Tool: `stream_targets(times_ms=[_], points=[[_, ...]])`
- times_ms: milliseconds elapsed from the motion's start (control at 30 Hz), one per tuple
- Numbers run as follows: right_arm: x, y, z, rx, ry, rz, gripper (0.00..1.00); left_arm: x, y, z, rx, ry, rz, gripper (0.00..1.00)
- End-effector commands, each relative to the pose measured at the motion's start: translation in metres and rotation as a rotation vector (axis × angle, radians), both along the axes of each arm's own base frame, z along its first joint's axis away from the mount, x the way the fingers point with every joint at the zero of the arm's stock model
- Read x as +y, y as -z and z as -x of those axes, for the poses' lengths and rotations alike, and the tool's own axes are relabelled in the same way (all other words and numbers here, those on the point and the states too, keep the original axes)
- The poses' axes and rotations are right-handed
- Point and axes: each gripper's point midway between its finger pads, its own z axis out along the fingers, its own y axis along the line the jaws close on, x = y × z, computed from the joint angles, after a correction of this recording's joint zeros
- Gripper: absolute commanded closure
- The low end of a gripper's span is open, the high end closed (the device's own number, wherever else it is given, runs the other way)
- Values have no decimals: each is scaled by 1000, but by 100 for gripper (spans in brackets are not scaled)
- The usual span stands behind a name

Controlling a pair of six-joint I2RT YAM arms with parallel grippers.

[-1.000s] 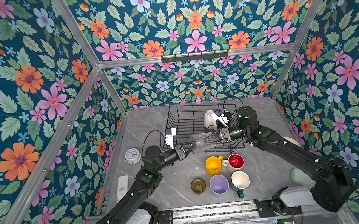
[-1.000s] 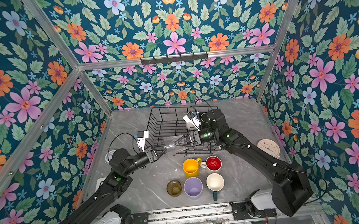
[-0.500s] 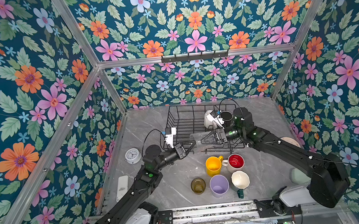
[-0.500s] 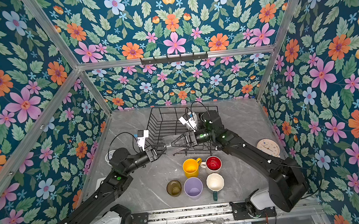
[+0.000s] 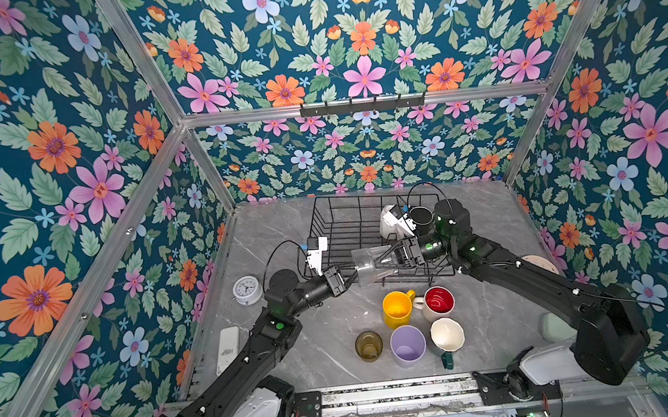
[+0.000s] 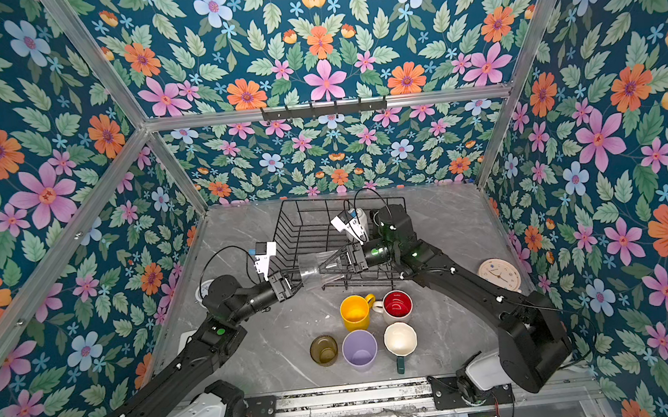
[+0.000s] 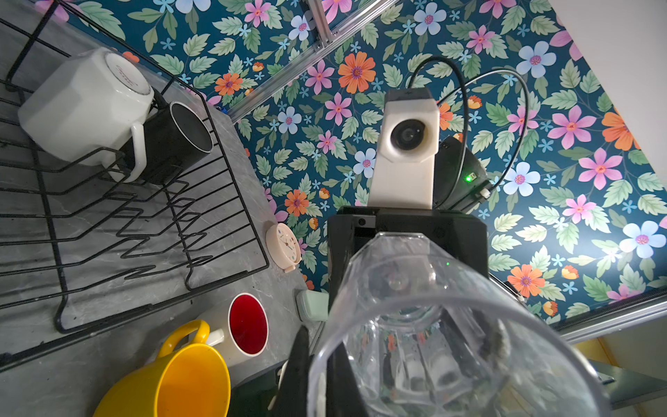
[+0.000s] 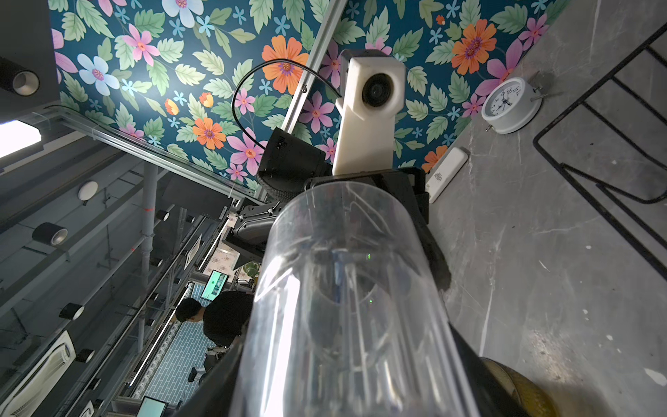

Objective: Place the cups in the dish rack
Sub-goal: 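Grasp the clear cup with the right gripper while the left holds it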

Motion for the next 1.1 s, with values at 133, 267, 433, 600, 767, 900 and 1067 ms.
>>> stream_targets(times_ms=[133, 267, 433, 600, 767, 900, 1067], points=[[3, 11, -10, -1, 58, 32, 62, 1, -19, -3, -55, -13, 40, 100], [3, 10, -10, -1, 54, 32, 93, 1, -18, -4, -52, -14, 38, 100], [3, 4, -11, -7, 62, 38, 100, 1, -16, -5, -46, -16, 36, 100], [1, -4, -13, -24, 79, 38, 100, 3, -14, -5, -37, -21, 30, 94], [-5, -10, -22, -4, 122, 49, 100, 3, -14, -3, -35, -15, 25, 57], [-14, -16, -29, 0, 152, 40, 100, 5, -10, -3, -37, -32, 6, 24], [-27, -17, -32, 1, 182, 56, 100, 12, -4, -8, -42, -90, -56, 12]])
